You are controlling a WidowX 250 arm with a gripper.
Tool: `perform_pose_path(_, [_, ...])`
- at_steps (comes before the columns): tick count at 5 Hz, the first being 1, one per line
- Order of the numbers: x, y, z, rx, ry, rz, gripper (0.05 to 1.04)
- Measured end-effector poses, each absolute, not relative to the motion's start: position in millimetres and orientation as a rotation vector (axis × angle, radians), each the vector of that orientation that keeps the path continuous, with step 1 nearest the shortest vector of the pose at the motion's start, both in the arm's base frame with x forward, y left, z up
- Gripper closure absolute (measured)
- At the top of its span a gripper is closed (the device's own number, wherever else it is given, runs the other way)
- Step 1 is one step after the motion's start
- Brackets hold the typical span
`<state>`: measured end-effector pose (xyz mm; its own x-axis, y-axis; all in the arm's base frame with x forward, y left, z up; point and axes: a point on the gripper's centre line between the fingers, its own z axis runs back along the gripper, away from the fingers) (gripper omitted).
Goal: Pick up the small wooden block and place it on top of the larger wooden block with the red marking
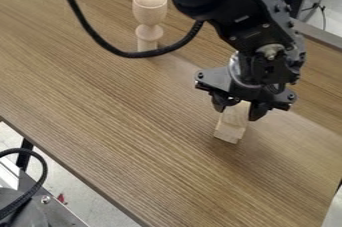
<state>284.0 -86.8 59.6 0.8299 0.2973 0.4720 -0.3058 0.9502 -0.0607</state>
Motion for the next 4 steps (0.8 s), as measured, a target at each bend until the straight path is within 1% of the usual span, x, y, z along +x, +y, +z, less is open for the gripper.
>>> perform_pose_path(1, [283.5, -84.7, 60.5, 0.033, -0.493, 0.327, 0.167])
perform_pose_path(2, [282.8, -82.9, 60.2, 0.047, -0.489, 0.327, 0.083])
perform_pose_path(3, [285.1, -85.6, 70.1, 0.030, -0.494, 0.330, 0.084])
perform_pose_path(4, [290.5, -86.5, 98.5, 0.046, -0.475, 0.335, 0.084])
